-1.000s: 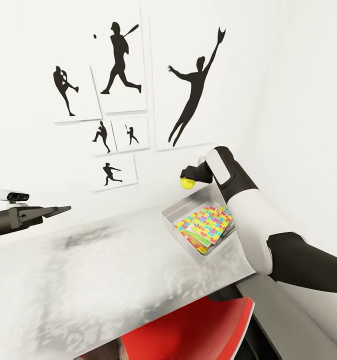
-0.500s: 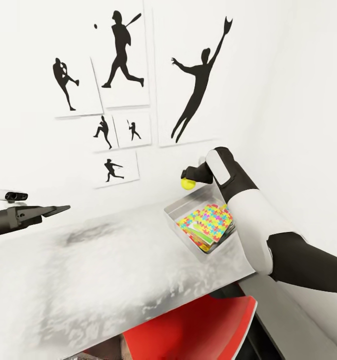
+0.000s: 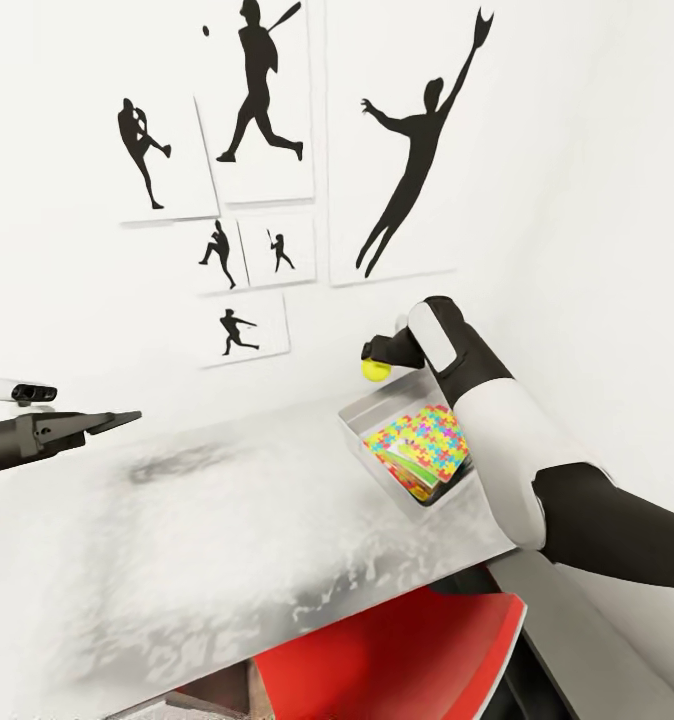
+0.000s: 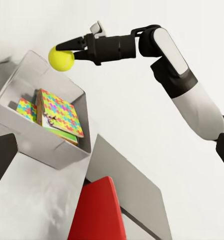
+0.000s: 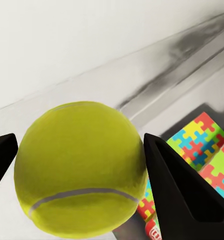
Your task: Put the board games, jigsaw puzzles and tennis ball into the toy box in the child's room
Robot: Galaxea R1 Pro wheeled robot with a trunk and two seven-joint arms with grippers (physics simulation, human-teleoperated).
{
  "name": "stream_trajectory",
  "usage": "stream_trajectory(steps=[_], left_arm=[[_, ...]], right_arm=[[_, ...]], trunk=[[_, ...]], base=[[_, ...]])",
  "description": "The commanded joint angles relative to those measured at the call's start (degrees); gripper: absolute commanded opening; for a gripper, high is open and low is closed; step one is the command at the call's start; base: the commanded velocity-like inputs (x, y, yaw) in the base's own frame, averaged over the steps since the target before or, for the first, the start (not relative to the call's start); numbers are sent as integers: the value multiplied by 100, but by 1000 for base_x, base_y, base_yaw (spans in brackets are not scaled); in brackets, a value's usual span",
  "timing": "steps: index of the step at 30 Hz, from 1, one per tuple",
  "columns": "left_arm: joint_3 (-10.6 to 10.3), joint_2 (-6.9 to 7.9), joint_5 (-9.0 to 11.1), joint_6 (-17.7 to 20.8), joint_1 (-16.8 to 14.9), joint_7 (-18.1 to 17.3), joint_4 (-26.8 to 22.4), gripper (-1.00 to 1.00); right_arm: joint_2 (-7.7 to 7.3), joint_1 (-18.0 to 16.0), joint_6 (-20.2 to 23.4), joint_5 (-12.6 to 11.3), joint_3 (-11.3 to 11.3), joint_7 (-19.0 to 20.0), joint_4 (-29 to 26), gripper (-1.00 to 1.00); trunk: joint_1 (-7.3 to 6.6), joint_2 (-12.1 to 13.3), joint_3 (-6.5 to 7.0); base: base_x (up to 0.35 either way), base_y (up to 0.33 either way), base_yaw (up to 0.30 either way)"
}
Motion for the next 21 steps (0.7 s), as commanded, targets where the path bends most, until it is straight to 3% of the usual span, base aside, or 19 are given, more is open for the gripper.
stream_trajectory(steps=[1, 5, 9, 21], left_arm=[[-3, 1, -3, 61, -5, -23, 2, 100], [-9, 1, -7, 60, -5, -23, 0, 100], [-19, -5, -20, 68, -5, -23, 0, 100], [-19, -8, -30, 64, -5, -23, 1, 100]], right_arm=[[-19, -6, 9, -60, 24, -56, 15, -100], [-236, -6, 15, -77, 35, -53, 43, -100], [-333, -6, 17, -79, 36, -16, 46, -100], [-380, -4, 16, -80, 50, 27, 46, -100]], trunk=[[3, -12, -21], [3, -12, -58], [3, -12, -95], [3, -12, -206]], base=[[0, 0, 91], [0, 0, 91], [0, 0, 91], [0, 0, 91]])
